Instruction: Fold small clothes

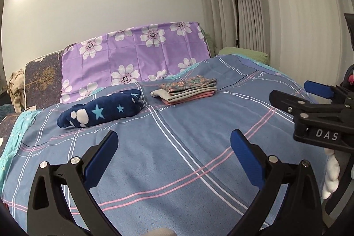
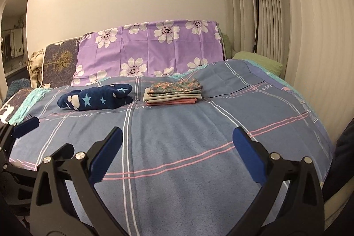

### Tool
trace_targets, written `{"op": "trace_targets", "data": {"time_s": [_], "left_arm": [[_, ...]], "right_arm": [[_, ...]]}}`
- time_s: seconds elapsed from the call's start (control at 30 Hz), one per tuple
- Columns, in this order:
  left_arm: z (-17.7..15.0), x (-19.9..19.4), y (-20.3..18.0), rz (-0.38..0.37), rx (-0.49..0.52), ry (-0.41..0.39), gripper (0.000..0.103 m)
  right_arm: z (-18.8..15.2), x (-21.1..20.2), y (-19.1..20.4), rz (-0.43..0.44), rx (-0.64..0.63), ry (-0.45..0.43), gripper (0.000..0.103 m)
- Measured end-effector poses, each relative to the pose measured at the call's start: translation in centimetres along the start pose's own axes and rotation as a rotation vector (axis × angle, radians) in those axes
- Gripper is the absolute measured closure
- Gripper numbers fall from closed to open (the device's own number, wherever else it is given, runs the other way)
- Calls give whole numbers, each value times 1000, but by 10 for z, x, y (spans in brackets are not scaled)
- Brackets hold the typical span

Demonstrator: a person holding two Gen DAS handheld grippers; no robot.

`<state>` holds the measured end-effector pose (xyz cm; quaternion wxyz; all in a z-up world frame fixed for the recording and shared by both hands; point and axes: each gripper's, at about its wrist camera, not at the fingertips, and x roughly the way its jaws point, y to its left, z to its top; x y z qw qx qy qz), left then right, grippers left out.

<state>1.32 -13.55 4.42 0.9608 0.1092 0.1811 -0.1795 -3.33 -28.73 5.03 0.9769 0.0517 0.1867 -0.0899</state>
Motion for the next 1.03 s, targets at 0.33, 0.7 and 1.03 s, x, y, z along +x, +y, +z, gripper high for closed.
{"op": "trace_targets", "data": {"time_s": [0.33, 0.7, 1.03], "left_arm": [[-4, -1, -4, 9, -10, 6, 1], [-5, -2, -9, 11, -9, 19, 1], [-6, -2, -13, 10, 1, 27, 1]], "right_arm": [[-2, -3, -2, -6, -2, -8, 2], [-7, -5, -9, -3, 10, 7, 2], [-8, -7, -10, -1, 11, 4, 2]]}}
